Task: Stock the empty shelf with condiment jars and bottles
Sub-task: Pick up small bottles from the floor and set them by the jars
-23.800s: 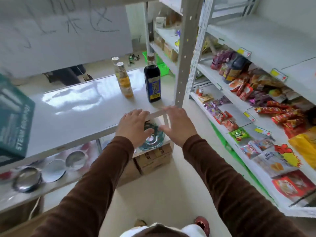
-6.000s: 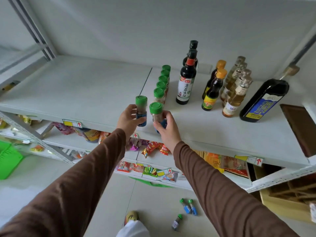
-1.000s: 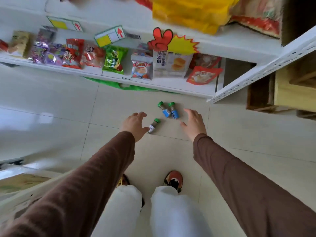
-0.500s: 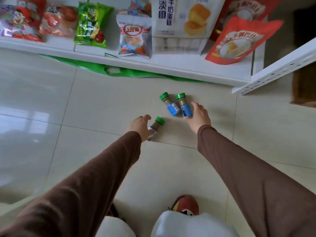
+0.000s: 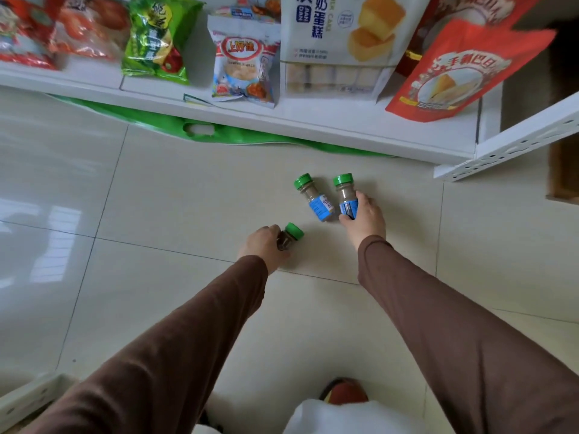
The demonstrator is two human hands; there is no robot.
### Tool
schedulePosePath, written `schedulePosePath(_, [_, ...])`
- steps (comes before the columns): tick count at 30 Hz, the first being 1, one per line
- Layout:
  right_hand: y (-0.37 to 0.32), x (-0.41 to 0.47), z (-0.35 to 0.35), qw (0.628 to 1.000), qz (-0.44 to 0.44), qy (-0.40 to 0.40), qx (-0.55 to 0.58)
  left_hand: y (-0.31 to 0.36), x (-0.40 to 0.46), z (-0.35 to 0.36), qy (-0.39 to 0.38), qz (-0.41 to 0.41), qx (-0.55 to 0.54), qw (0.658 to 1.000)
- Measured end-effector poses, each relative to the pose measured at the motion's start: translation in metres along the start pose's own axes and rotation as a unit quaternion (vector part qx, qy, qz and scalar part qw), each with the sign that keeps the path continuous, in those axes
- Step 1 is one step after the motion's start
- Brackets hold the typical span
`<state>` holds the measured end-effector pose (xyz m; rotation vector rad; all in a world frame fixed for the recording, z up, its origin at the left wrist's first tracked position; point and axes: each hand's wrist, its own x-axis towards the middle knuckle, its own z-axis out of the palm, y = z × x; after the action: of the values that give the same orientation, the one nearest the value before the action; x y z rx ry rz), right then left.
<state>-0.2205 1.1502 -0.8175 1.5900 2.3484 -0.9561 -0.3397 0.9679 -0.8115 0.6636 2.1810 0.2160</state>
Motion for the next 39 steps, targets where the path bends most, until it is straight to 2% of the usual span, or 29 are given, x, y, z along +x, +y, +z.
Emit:
schedulePosePath(7, [-0.061, -0.105, -0.109, 0.997, -0.019, 0.012, 0.079, 0.051, -0.103, -0.099, 0.064, 0.009, -0.086, 0.994])
schedulePosePath(12, [-0.143, -0.194, -0.224, 0.990, -0.068, 0.016, 0.123, 0.107, -0.215, -0.213, 0.135, 0.035, -0.182, 0.973])
schedulePosePath(18, [-0.251, -0.306, -0.381, 0.979, -0.126, 0.015, 0.158, 0.175, -0.368, -0.362, 0.161, 0.067, -0.282, 0.943])
schedulePosePath(22, [-0.323, -0.367, -0.487, 0.963, -0.189, 0.026, 0.188, 0.212, -0.457, -0.463, 0.220, 0.082, -0.272, 0.933])
schedulePosePath(26, [-0.387, -0.403, -0.569, 0.942, -0.241, 0.042, 0.227, 0.247, -0.522, -0.550, 0.280, 0.112, -0.289, 0.908])
schedulePosePath(29, [-0.426, -0.417, -0.609, 0.919, -0.292, 0.044, 0.262, 0.266, -0.551, -0.596, 0.320, 0.152, -0.313, 0.881])
schedulePosePath(33, [-0.466, -0.425, -0.637, 0.893, -0.330, 0.062, 0.301, 0.278, -0.565, -0.640, 0.350, 0.171, -0.320, 0.864])
schedulePosePath(39, [-0.519, -0.399, -0.634, 0.886, -0.333, 0.080, 0.312, 0.271, -0.532, -0.698, 0.361, 0.180, -0.327, 0.855])
